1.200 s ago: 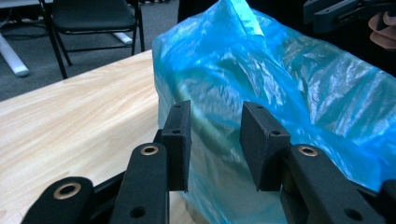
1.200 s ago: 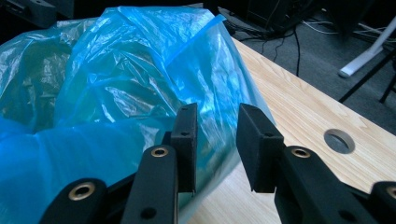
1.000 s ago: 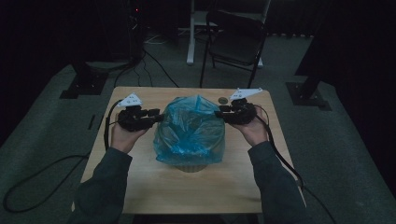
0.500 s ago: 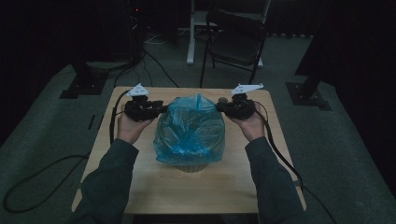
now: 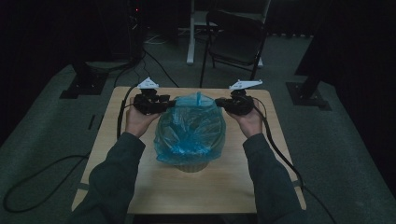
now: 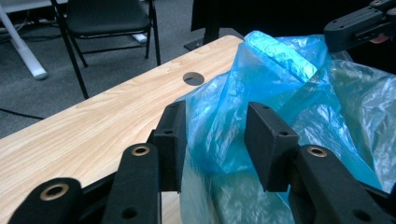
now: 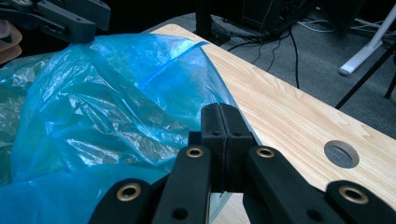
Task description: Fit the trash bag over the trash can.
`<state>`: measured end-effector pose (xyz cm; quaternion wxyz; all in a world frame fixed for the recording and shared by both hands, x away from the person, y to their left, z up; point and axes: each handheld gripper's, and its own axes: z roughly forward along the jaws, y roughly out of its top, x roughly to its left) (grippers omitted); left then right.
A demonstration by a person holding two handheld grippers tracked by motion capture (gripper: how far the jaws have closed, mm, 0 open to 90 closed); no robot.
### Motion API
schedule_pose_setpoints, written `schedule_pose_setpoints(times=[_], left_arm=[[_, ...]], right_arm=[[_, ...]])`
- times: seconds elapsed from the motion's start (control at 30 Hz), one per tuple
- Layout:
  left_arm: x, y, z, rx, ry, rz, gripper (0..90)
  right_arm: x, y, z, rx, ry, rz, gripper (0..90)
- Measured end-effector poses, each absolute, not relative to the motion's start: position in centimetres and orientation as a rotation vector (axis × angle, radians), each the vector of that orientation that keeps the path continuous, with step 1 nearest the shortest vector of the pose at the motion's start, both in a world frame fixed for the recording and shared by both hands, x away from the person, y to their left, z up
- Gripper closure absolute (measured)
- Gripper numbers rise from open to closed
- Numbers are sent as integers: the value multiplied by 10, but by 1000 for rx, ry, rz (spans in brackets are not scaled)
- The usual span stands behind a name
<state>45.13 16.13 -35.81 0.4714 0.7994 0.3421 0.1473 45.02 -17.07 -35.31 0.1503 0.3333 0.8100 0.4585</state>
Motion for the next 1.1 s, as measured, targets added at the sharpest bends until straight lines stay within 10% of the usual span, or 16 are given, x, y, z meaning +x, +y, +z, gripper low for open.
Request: schedule_pose_setpoints(times=[0.4, 1.1], left_arm=[[464, 151, -363, 1978, 842, 354, 858], [490, 155, -387, 1930, 978, 279, 894]], right_arm=[[457, -172, -352, 974, 2313, 1329, 900], [479, -165, -376, 1054, 2364, 1230, 900]])
